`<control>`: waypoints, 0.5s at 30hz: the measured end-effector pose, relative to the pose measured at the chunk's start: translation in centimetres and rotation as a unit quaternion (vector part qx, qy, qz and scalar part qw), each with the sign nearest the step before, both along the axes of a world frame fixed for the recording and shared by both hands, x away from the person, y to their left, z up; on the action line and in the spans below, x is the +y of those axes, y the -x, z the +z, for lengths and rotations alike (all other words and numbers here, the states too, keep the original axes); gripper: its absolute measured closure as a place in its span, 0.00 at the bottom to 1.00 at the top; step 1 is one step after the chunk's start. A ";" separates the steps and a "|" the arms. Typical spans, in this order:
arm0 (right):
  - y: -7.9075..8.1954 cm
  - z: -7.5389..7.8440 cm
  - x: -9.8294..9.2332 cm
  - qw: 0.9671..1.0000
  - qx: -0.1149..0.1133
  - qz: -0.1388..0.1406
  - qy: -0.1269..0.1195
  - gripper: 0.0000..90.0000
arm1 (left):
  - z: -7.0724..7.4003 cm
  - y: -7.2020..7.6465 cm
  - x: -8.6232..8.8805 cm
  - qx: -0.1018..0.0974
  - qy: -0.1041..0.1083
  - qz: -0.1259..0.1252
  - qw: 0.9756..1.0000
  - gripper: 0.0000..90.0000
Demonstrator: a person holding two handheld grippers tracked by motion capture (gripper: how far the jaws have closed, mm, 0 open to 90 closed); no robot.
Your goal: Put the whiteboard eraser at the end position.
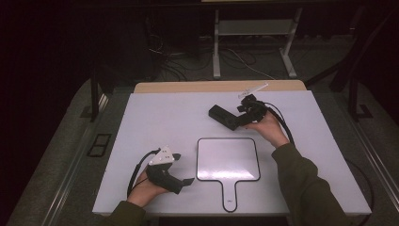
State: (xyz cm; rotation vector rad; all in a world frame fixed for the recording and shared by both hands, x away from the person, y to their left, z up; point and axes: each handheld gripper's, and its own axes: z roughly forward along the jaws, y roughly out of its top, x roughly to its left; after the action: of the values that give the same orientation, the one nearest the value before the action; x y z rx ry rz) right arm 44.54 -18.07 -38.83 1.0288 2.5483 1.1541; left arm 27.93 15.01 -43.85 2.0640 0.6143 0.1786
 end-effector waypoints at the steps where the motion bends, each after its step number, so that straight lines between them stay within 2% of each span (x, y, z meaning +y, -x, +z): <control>1: 0.3 -0.1 -0.1 1.000 0.000 0.002 -0.006 0.19 | 0.0 0.0 0.0 -0.001 0.001 0.001 1.000 0.00; 3: 1.2 -0.3 -0.3 1.000 -0.002 0.001 -0.009 0.19 | 0.0 0.0 0.1 -0.003 -0.001 0.000 1.000 0.00; 5: 2.0 -0.5 -0.5 1.000 -0.014 0.002 -0.007 0.19 | 0.0 0.1 0.2 -0.003 -0.005 -0.001 1.000 0.00; 10: 4.2 -1.1 -1.3 1.000 -0.020 0.001 -0.021 0.18 | 0.0 0.2 0.3 -0.004 -0.003 0.001 1.000 0.00; 13: 5.3 -1.3 -1.9 0.999 -0.017 0.008 -0.042 0.18 | 0.0 0.2 0.4 -0.006 -0.004 0.001 1.000 0.00; 15: 6.3 -1.5 -2.4 0.998 -0.030 0.007 -0.056 0.18 | 0.0 0.3 0.4 -0.004 -0.003 0.002 1.000 0.00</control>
State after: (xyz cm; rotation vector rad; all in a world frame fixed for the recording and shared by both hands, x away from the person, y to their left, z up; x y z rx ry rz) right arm 38.27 -20.46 -40.36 0.9856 2.4726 1.3252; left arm 27.65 15.46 -43.82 2.0671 0.6132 0.1922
